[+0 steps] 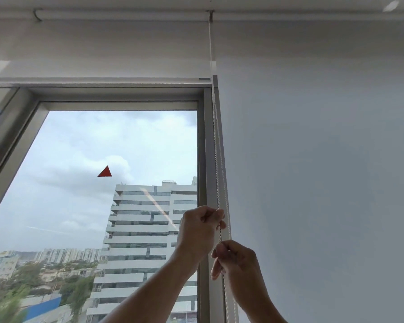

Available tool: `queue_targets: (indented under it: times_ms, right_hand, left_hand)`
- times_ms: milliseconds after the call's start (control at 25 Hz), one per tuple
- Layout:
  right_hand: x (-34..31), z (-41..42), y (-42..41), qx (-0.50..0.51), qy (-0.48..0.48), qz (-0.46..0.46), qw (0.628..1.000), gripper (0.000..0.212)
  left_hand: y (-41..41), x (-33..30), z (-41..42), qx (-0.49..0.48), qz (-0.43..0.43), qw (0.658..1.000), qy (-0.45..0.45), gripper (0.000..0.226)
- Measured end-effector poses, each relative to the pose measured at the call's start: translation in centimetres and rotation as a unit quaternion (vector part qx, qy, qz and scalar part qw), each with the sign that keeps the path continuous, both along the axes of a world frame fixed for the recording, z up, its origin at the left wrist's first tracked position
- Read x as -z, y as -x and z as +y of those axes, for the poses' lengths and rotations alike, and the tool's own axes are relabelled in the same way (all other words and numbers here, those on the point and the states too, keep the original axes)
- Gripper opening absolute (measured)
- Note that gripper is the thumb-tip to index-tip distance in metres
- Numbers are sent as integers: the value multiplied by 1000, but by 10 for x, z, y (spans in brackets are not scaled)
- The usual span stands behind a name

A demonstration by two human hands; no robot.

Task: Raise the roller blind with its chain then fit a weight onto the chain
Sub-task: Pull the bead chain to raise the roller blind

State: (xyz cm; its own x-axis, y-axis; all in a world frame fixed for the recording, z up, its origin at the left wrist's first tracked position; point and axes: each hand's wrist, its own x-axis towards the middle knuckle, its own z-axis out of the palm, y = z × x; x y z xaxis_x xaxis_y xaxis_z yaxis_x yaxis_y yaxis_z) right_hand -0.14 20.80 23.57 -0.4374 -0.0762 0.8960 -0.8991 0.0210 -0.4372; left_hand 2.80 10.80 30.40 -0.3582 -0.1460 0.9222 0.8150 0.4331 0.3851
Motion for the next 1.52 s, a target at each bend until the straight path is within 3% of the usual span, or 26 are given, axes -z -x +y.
queue_targets:
  times_ms: [160, 240, 360, 640, 840, 1080, 1320, 1520]
  right_hand:
    - [-18, 13, 1, -77, 76, -23, 994, 47]
    - [-33, 15, 2, -60, 112, -28, 992, 54]
    - [-57, 10, -3, 11, 96, -15, 995, 46]
    - [-95, -3, -20, 18, 67, 8, 998, 34]
    - [-89, 3, -25, 66, 72, 55, 994, 36]
    - [-71, 8, -36, 43, 42, 78, 995, 35]
    - [-42, 4, -41, 20, 31, 66, 997, 40]
    - [-25, 7, -33, 8, -3, 52, 999, 38]
  left_hand:
    - [-2, 4, -2, -34, 41, 998, 29, 19]
    - [-1, 9, -2, -46, 48, 997, 42, 16]
    - [-1, 23, -3, -46, 50, 996, 55, 18]
    - [0, 46, -4, -21, 31, 997, 61, 21]
    - [-9, 43, -16, -8, 23, 993, 116, 33]
    - [-16, 2, -20, -40, 60, 996, 46, 48]
    - [-36, -44, 3, -4, 19, 999, 33, 40]
    - [-35, -45, 5, 10, -3, 1000, -12, 21]
